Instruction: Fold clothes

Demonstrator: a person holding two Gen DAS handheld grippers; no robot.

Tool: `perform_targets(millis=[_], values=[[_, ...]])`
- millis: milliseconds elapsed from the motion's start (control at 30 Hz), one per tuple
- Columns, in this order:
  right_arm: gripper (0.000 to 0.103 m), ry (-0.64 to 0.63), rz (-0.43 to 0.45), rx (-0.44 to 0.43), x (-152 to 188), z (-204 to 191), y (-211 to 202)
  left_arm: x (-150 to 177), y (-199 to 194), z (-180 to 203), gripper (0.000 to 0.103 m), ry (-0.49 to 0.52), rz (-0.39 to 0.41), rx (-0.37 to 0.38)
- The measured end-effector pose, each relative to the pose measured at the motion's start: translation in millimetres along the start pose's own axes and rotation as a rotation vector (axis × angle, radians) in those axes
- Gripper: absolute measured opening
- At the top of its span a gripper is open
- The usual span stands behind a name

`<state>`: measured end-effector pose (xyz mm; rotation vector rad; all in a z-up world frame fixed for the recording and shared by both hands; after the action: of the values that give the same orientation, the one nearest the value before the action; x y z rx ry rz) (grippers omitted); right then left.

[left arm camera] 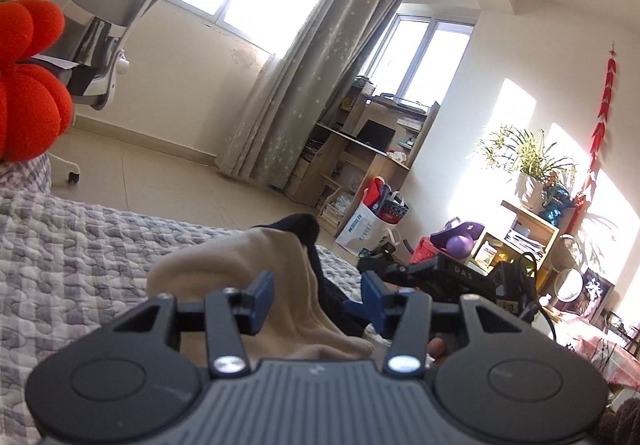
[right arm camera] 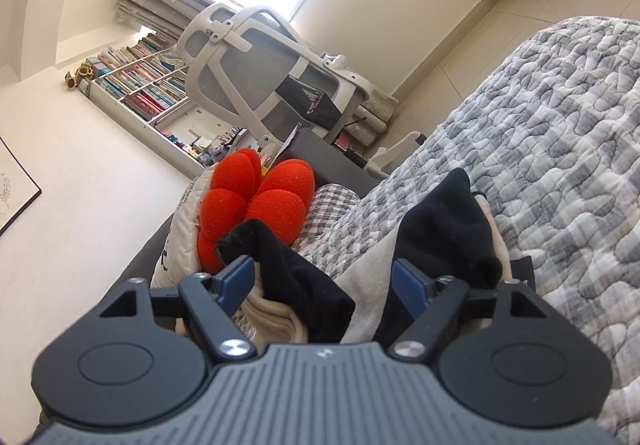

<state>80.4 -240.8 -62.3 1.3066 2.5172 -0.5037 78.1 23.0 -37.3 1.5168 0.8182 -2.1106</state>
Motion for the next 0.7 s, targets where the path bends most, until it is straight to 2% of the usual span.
perform_targets(millis=[100, 233, 433, 633, 700], values=[[0.081, -0.031, -0.015, 0.004, 4, -3, 7, 9, -3, -27, 0.048, -0.026, -0.015, -0.115], [0.082, -0.108, -0.039, 0.023, 11, -10, 19, 20, 3, -45, 0.046, -0.065, -0.034, -0.185], [0.088, -0.277, -0.066, 0.048, 25, -21, 36, 27, 19, -44, 0.041, -0.067, -0.040, -0.174], [0.087, -0.414, -0.126, 0.046, 50, -36, 52, 33, 32, -35, 0.039, -0.050, -0.055, -0.160], [0.076, -0.454, -0.138, 0.066, 57, -39, 56, 31, 34, -32, 0.039, -0.040, -0.053, -0.158]])
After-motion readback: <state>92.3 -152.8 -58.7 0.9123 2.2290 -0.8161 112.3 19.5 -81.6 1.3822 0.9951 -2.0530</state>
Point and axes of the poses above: each gripper's, at about its wrist camera, not at the fingertips, and y roughly the way its jaws point, z to its right, x to its underside, the point moved 7 cm from there along y, roughly the way its jaws point, and after that the axes turned 13 degrees about y, right-handed, at the moved point
